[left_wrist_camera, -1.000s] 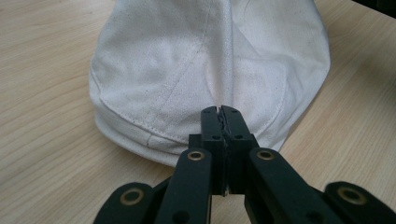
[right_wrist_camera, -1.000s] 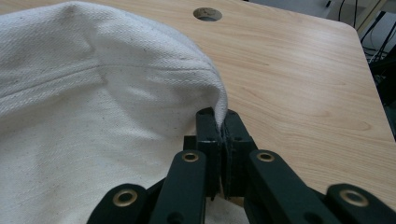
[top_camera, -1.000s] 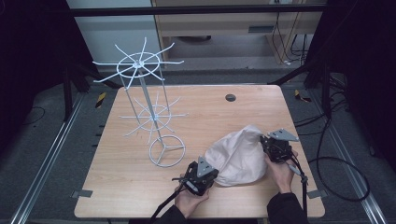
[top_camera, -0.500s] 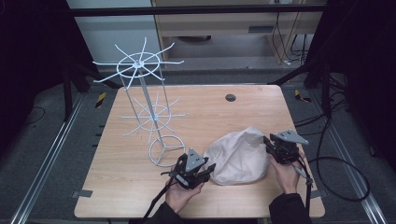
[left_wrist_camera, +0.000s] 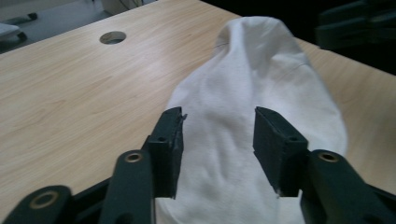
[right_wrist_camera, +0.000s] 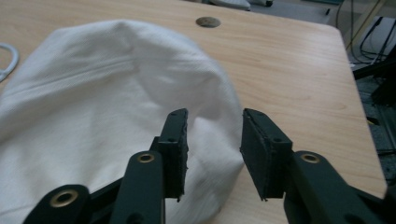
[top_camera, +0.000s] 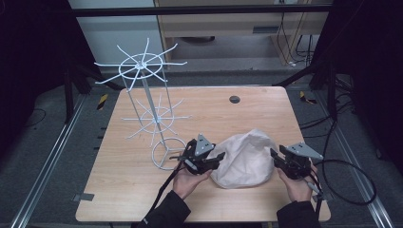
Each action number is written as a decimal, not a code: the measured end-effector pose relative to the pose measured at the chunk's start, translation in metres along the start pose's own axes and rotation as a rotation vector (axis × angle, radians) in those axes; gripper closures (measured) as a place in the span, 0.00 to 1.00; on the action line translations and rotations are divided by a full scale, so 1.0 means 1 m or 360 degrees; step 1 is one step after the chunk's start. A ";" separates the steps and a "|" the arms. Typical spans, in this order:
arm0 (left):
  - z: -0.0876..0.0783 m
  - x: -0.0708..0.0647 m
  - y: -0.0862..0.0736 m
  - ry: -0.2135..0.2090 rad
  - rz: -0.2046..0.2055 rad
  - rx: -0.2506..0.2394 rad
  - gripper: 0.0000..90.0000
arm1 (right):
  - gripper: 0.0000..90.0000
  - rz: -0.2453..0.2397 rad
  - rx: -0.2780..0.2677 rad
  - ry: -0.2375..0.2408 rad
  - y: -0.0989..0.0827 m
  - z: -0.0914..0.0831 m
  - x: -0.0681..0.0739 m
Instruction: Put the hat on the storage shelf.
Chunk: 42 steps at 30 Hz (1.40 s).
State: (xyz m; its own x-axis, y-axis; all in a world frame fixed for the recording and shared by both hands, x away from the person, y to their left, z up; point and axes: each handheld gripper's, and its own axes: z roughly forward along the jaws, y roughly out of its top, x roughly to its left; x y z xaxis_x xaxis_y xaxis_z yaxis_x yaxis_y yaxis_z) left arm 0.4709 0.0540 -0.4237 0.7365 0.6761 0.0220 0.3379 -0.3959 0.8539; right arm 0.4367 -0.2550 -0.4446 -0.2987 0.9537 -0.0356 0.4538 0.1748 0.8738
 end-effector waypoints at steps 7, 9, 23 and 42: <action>0.020 0.022 -0.004 0.0087 -0.0001 0.0098 0.92 | 0.91 -0.0014 0.0059 0.0113 -0.013 -0.013 0.018; 0.026 0.026 -0.006 0.0105 -0.0010 0.0100 0.99 | 0.97 -0.0025 0.0081 0.0144 -0.016 -0.016 0.023; 0.054 0.033 -0.027 0.0036 -0.0015 0.0280 1.00 | 1.00 0.0002 0.0249 0.0300 -0.041 -0.004 0.050; 0.033 -0.002 -0.050 -0.0114 0.0055 0.0249 1.00 | 1.00 0.0059 0.0334 0.0141 -0.041 0.029 0.010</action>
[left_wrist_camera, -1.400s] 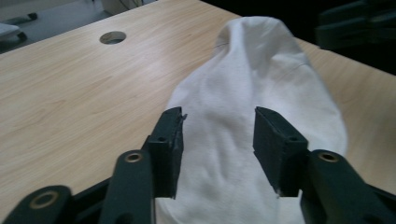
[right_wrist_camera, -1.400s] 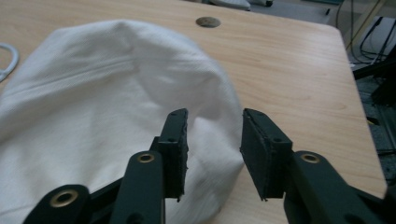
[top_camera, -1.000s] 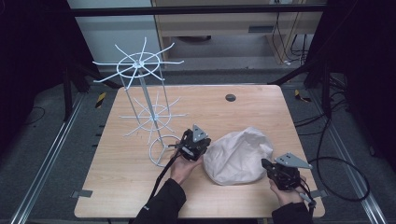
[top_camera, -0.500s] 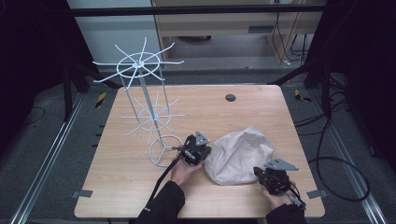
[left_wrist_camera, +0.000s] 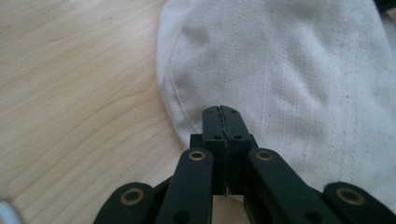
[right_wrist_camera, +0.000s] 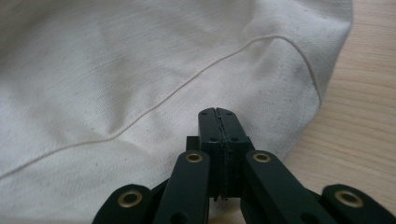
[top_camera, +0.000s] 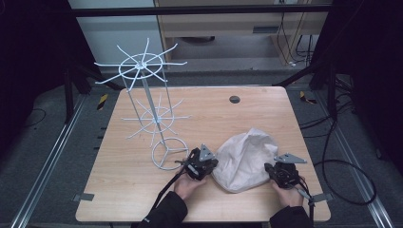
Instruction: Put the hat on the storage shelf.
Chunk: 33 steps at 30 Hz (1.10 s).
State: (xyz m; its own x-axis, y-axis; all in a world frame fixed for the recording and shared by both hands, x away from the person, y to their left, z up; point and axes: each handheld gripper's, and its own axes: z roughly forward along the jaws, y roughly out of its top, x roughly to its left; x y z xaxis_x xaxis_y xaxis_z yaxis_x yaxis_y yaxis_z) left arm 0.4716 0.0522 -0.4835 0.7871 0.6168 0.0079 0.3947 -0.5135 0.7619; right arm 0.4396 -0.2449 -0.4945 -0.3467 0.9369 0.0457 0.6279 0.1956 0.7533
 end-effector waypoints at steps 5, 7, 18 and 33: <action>-0.004 -0.016 -0.004 -0.0053 0.0005 -0.0012 1.00 | 1.00 0.0035 -0.0014 -0.0007 0.003 0.003 -0.009; -0.003 -0.023 -0.004 -0.0076 0.0013 -0.0021 1.00 | 1.00 0.0047 -0.0021 -0.0008 0.005 0.006 -0.014; 0.003 -0.052 -0.002 -0.0150 0.0040 -0.0056 1.00 | 1.00 0.0071 -0.0045 -0.0037 0.020 0.025 -0.029; -0.030 -0.049 0.014 -0.0137 0.0082 -0.0100 0.94 | 0.97 0.0102 -0.0195 -0.0067 0.029 0.006 -0.033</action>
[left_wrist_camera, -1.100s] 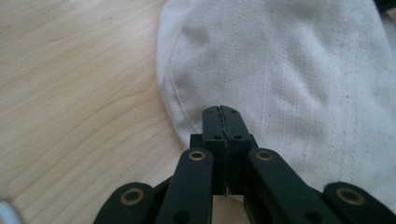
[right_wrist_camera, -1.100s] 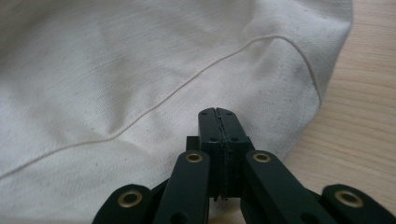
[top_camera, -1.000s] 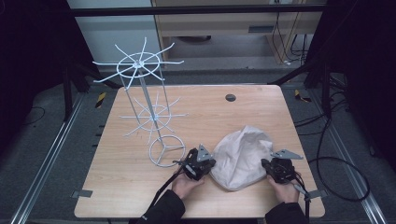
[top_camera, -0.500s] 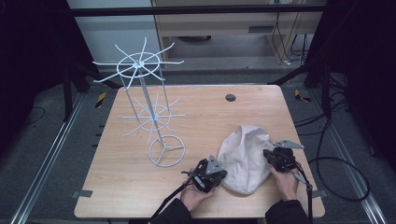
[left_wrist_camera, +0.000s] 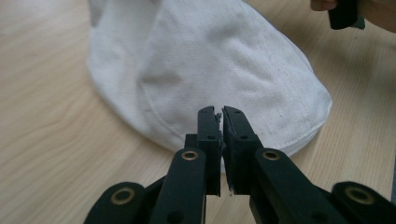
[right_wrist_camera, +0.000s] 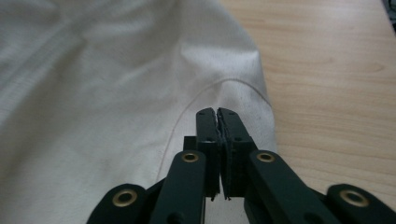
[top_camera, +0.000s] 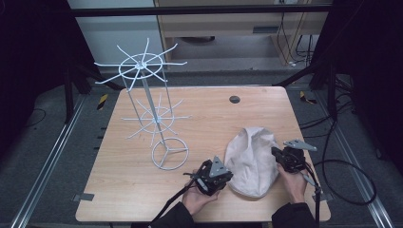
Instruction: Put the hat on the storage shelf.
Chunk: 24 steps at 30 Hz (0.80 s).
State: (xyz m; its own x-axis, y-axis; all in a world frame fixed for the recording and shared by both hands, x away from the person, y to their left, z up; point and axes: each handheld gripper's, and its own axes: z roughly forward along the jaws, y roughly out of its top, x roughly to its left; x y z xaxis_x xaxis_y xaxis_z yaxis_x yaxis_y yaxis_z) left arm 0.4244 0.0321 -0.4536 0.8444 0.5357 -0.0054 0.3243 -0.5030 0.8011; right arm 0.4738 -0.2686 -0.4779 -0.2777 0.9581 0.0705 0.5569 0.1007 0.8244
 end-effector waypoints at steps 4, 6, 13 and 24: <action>-0.018 0.006 0.001 0.0051 0.0007 -0.0010 0.89 | 0.92 -0.0020 -0.0044 -0.0024 0.005 -0.013 0.005; -0.036 0.012 -0.001 0.0105 0.0006 -0.0020 0.84 | 0.85 -0.0020 -0.0064 -0.0011 0.009 -0.026 0.010; -0.080 0.028 -0.026 0.0224 -0.0058 -0.0040 0.74 | 0.73 -0.0010 -0.0080 0.0022 0.019 -0.047 0.023; -0.139 0.061 -0.062 0.0394 -0.0206 -0.0084 0.68 | 0.58 -0.0039 -0.0064 0.0085 0.036 -0.064 0.055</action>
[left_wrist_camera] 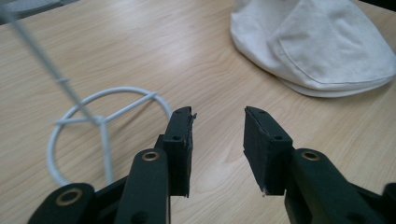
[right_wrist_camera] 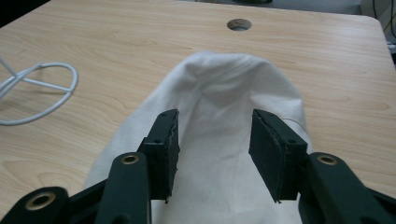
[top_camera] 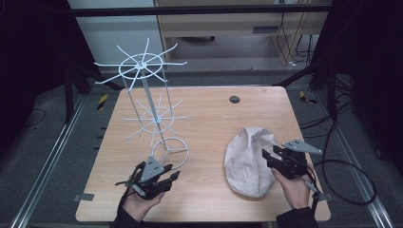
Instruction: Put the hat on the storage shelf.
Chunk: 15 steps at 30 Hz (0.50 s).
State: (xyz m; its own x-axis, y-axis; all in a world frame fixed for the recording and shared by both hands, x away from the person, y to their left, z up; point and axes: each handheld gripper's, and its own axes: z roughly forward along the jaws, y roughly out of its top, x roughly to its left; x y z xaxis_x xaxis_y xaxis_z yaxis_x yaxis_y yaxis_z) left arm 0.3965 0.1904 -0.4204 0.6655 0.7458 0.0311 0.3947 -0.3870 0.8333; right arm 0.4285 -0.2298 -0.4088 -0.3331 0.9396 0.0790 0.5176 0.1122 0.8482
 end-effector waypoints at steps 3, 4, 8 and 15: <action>-0.008 0.014 -0.008 0.0063 -0.0045 -0.0011 0.66 | 0.54 -0.0017 0.0004 0.0011 0.004 0.000 0.010; -0.010 0.019 -0.011 0.0089 -0.0058 -0.0005 0.65 | 0.53 -0.0018 0.0008 0.0013 0.005 0.001 0.014; -0.018 0.039 -0.024 0.0165 -0.0133 0.0005 0.63 | 0.48 -0.0042 0.0006 0.0003 0.009 0.003 0.024; -0.031 0.071 -0.040 0.0291 -0.0289 -0.0023 0.58 | 0.41 -0.0043 0.0019 -0.0026 0.019 0.015 0.037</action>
State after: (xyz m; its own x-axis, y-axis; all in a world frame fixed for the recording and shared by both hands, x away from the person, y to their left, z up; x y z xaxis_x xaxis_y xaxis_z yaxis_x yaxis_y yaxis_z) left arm 0.4079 0.2755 -0.4344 0.4584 0.8885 -0.0217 0.4875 -0.2310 0.8420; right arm 0.4378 -0.1881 -0.3977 -0.3342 0.9413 0.0474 0.5181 0.1414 0.8436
